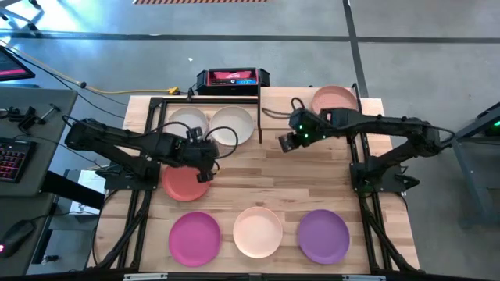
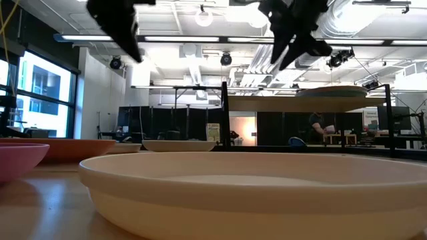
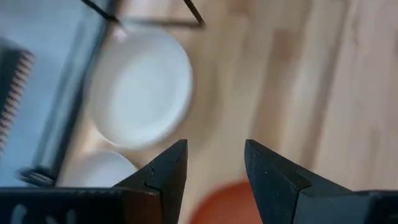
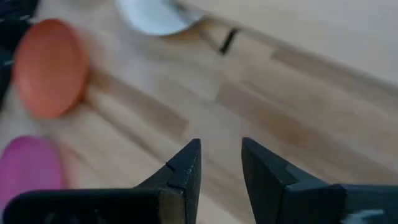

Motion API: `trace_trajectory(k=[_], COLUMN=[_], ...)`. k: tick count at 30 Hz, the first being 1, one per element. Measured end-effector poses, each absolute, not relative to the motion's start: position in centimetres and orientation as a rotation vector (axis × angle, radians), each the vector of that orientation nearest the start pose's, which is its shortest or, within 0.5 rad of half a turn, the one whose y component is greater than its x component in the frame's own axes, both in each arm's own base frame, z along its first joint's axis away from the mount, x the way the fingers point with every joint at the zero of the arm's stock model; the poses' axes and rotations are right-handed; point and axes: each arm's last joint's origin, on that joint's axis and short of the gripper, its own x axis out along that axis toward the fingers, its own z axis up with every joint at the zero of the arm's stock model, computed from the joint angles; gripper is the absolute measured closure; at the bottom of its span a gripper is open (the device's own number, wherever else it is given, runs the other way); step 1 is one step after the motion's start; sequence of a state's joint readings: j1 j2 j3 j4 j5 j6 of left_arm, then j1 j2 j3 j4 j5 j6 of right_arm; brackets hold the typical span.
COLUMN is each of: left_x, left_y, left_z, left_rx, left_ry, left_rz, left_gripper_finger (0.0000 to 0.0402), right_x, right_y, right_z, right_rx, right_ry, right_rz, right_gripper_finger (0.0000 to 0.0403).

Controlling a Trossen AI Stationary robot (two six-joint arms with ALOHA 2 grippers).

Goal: Place and stack plates onto a shelf
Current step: Stack the light orange plate on top of the brown plate on the shelf

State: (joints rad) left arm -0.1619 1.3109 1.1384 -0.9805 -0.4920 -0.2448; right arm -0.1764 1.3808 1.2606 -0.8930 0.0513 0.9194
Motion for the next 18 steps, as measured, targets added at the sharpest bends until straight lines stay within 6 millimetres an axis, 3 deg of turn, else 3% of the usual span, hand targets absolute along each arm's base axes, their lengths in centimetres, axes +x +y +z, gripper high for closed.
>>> trace_trajectory(k=[7,18], left_x=[23.3,23.2], left_y=[-2.7,-3.6], left_z=[26.6,26.2], left_rx=[0.022,-0.041], left_ry=[1.143,1.143], left_rz=[0.394,0.379], left_gripper_finger=[0.0252,0.0252], right_x=[27.9,28.5], right_y=[-1.0,4.1], right_z=[31.6,31.6], right_rx=[0.888,0.800], right_ry=[0.805,0.805], right_rz=[-0.513,-0.365], right_gripper_finger=[0.0308,0.0308])
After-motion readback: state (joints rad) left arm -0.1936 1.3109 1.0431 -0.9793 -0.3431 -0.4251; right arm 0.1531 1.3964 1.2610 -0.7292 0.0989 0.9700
